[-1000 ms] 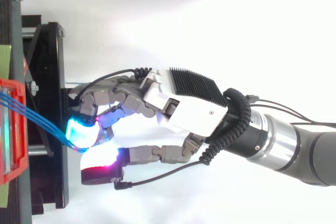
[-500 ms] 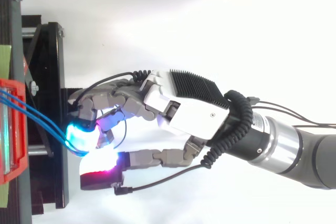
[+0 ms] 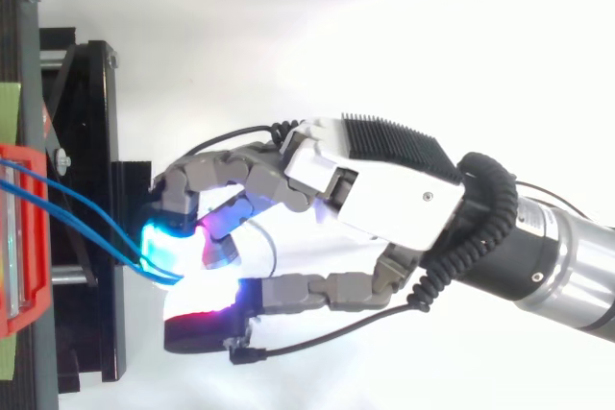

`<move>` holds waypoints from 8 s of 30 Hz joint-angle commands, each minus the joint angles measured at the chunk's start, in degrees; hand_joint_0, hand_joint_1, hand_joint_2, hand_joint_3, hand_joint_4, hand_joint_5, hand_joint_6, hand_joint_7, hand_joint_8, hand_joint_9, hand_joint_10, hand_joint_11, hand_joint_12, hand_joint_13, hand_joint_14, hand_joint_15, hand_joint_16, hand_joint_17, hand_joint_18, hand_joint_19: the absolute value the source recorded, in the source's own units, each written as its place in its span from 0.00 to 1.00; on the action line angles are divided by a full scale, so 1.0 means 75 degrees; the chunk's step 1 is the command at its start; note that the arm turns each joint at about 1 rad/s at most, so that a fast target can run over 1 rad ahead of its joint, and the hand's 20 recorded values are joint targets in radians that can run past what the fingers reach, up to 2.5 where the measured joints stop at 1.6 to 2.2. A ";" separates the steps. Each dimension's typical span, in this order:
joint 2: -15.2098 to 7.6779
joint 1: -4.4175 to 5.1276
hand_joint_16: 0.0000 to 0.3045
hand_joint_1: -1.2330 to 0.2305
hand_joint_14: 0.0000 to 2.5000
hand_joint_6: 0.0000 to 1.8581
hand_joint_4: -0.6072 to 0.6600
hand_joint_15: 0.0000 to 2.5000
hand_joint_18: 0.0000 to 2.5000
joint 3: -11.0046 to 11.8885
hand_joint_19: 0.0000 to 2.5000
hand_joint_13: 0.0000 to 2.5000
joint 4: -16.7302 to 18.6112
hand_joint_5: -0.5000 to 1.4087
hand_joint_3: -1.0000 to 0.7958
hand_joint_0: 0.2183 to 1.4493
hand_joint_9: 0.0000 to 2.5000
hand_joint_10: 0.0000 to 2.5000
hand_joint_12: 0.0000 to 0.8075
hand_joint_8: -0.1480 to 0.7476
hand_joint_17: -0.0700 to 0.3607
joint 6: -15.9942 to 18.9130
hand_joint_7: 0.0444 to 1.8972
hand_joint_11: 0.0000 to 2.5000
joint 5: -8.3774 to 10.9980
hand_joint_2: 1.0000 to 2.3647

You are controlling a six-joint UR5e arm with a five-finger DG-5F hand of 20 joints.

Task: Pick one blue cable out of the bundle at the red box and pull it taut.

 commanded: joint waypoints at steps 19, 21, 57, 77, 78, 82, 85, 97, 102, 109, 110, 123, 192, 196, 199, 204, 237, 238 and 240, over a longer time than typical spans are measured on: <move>0.0644 -0.0064 0.19 0.28 0.00 0.47 0.51 0.11 0.22 0.0003 0.12 0.23 -0.1961 0.18 0.58 0.32 0.37 0.01 0.53 0.52 0.47 0.0784 0.70 0.60 0.0008 0.02; 0.0715 -0.0064 0.19 0.27 0.00 0.48 0.50 0.12 0.22 0.0003 0.12 0.23 -0.2020 0.18 0.58 0.33 0.37 0.01 0.53 0.52 0.47 0.0820 0.71 0.60 0.0020 0.02; 0.0832 -0.0028 0.20 0.16 0.00 0.49 0.57 0.09 0.23 0.0015 0.07 0.19 -0.2348 0.14 0.44 0.41 0.28 0.01 0.52 0.52 0.48 0.1241 0.65 0.59 0.0102 0.02; 0.0820 -0.0028 0.21 0.20 0.00 0.48 0.60 0.10 0.21 0.0074 0.09 0.19 -0.2348 0.14 0.28 0.27 0.28 0.00 0.54 0.54 0.49 0.1230 0.62 0.59 0.0102 0.00; 0.0820 -0.0028 0.21 0.20 0.00 0.48 0.61 0.10 0.21 0.0062 0.09 0.19 -0.2348 0.14 0.28 0.26 0.28 0.00 0.55 0.54 0.50 0.1230 0.62 0.59 0.0102 0.00; 0.0820 -0.0028 0.22 0.24 0.00 0.48 0.62 0.10 0.21 0.0074 0.11 0.19 -0.2348 0.15 0.28 0.23 0.29 0.00 0.56 0.56 0.51 0.1230 0.62 0.59 0.0102 0.00; 0.0820 -0.0028 0.22 0.27 0.00 0.47 0.62 0.10 0.22 0.0074 0.11 0.19 -0.2348 0.15 0.28 0.22 0.29 0.00 0.57 0.58 0.51 0.1241 0.62 0.59 0.0102 0.00; 0.0820 -0.0028 0.20 0.32 0.00 0.46 0.63 0.10 0.20 0.0074 0.12 0.19 -0.2359 0.17 0.28 0.29 0.31 0.01 0.54 0.54 0.48 0.1230 0.65 0.58 0.0102 0.00; 0.0820 -0.0028 0.20 0.31 0.00 0.46 0.63 0.11 0.21 0.0085 0.12 0.20 -0.2359 0.18 0.37 0.32 0.32 0.01 0.54 0.54 0.47 0.1241 0.68 0.58 0.0102 0.01; 0.0832 -0.0017 0.19 0.30 0.00 0.47 0.62 0.11 0.21 0.0156 0.12 0.21 -0.2477 0.18 0.42 0.32 0.33 0.01 0.54 0.54 0.47 0.1277 0.68 0.58 0.0102 0.01; 0.0832 -0.0017 0.19 0.30 0.00 0.47 0.62 0.11 0.21 0.0156 0.13 0.21 -0.2477 0.18 0.42 0.32 0.33 0.01 0.54 0.54 0.47 0.1300 0.68 0.58 0.0102 0.01; 0.0820 -0.0017 0.21 0.36 0.00 0.45 0.62 0.11 0.21 0.0332 0.13 0.21 -0.2535 0.18 0.28 0.24 0.33 0.01 0.56 0.56 0.49 0.1441 0.61 0.58 0.0102 0.00; 0.0820 -0.0005 0.25 0.31 0.00 0.46 0.57 0.10 0.24 0.0332 0.12 0.23 -0.2816 0.20 0.54 0.28 0.40 0.00 0.63 0.59 0.56 0.1417 0.69 0.52 0.0254 0.00; 0.0832 0.0007 0.25 0.30 0.00 0.45 0.57 0.10 0.24 0.0332 0.11 0.23 -0.2816 0.21 0.54 0.28 0.39 0.00 0.63 0.59 0.57 0.1452 0.70 0.50 0.0266 0.01; 0.0832 0.0007 0.26 0.30 0.00 0.45 0.59 0.10 0.25 0.0332 0.11 0.23 -0.2863 0.21 0.54 0.27 0.38 0.00 0.64 0.60 0.57 0.1687 0.70 0.49 0.0254 0.02; 0.0843 0.0030 0.26 0.29 0.00 0.45 0.59 0.10 0.25 0.0343 0.11 0.23 -0.3086 0.21 0.54 0.28 0.38 0.00 0.64 0.60 0.57 0.2905 0.71 0.49 0.0231 0.02; 0.0832 0.0030 0.26 0.28 0.00 0.45 0.61 0.10 0.23 0.0332 0.10 0.21 -0.3004 0.21 0.56 0.28 0.32 0.00 0.64 0.59 0.57 0.4546 0.72 0.42 0.0219 0.01; 0.0832 0.0030 0.26 0.28 0.00 0.45 0.61 0.10 0.23 0.0320 0.10 0.21 -0.3004 0.21 0.56 0.28 0.32 0.00 0.63 0.60 0.57 0.4546 0.72 0.42 0.0231 0.01; 0.0832 0.0030 0.26 0.28 0.00 0.45 0.61 0.10 0.23 0.0332 0.10 0.21 -0.3004 0.21 0.56 0.28 0.33 0.00 0.63 0.60 0.57 0.4546 0.72 0.42 0.0219 0.01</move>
